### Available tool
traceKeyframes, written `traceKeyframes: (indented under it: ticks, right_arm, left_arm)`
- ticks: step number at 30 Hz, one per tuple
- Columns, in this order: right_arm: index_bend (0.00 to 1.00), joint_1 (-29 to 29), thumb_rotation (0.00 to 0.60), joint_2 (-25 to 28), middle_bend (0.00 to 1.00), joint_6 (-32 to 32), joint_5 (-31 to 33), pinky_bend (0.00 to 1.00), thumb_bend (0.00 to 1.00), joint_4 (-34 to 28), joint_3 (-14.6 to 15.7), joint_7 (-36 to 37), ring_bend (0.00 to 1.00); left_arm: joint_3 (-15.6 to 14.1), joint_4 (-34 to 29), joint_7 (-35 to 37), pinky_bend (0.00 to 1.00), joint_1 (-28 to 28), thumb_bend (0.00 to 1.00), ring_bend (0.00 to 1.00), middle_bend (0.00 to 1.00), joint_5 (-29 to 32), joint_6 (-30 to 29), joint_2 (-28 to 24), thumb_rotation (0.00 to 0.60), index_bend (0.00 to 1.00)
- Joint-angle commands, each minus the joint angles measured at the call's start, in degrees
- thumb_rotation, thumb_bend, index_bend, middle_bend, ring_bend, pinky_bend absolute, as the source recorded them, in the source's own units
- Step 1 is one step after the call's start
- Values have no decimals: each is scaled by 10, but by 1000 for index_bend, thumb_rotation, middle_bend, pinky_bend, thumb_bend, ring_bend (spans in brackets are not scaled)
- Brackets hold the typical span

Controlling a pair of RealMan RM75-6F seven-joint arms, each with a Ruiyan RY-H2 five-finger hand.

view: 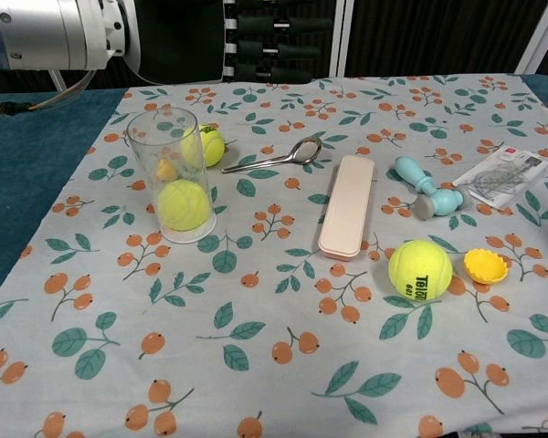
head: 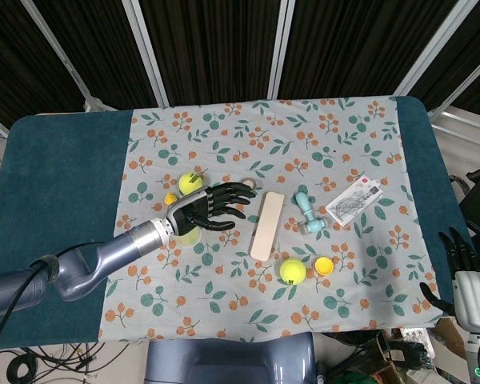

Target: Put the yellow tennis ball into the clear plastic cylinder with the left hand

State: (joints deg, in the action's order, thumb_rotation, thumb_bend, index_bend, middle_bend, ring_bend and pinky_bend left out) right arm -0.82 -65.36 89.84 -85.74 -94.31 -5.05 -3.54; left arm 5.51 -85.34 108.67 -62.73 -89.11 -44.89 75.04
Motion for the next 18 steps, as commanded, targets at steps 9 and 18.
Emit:
traceKeyframes:
  ticks: [9, 18]
  right_arm:
    - [0, 0, 600, 0, 0, -1, -1, 252, 161, -1, 1, -1, 108]
    - [0, 0, 600, 0, 0, -1, 1, 253, 161, 0, 0, 0, 108]
  left_arm:
    - [-1, -3, -2, 267, 2, 212, 129, 183, -1, 0, -2, 600, 212]
    - [0, -4, 3, 267, 3, 212, 129, 183, -4, -2, -6, 600, 212]
